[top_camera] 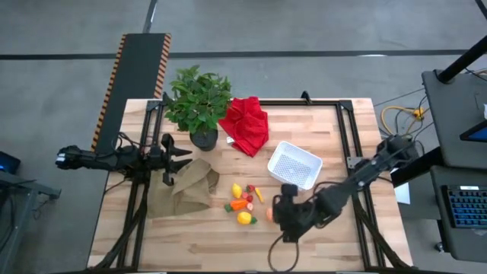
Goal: Pick and placing Produce into tupperware
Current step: Put the pink peach into the white bin
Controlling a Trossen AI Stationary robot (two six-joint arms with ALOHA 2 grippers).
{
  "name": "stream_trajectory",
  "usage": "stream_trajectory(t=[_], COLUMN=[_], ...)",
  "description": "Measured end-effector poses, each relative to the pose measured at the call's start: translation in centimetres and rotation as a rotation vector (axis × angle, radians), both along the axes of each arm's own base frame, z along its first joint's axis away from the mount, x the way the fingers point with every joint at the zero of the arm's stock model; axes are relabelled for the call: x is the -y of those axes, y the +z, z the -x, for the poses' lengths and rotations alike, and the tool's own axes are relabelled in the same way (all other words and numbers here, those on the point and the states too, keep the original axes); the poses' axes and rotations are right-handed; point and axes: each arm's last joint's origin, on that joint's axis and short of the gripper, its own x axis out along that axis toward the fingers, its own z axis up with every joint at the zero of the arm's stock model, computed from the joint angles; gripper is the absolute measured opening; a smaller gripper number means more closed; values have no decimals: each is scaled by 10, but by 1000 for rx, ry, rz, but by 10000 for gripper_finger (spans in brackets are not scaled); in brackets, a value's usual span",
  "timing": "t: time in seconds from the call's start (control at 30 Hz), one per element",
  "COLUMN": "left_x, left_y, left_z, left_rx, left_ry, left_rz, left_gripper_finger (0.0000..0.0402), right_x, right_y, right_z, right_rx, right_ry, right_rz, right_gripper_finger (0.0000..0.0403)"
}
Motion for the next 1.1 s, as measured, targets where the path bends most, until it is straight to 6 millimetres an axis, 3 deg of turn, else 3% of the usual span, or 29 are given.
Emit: stream_trajectory(t=[0.13,0.4,1.1], left_x=[0,0,0], left_y=[0,-1,-1], left_z=[0,-1,-2], left_rx=[4,-10,-16], left_ry=[-1,-1,-1], left_rz=[5,4,3], left_gripper_finger=[121,121,121], right_x=[-4,-8,-6], right_y=[-7,-34,-77], right_z=[-16,-25,-40], right_rx=[-114,-243,-314], right_ry=[73,184,216], right_rz=[-41,162,255], right_gripper_finger=[257,328,326])
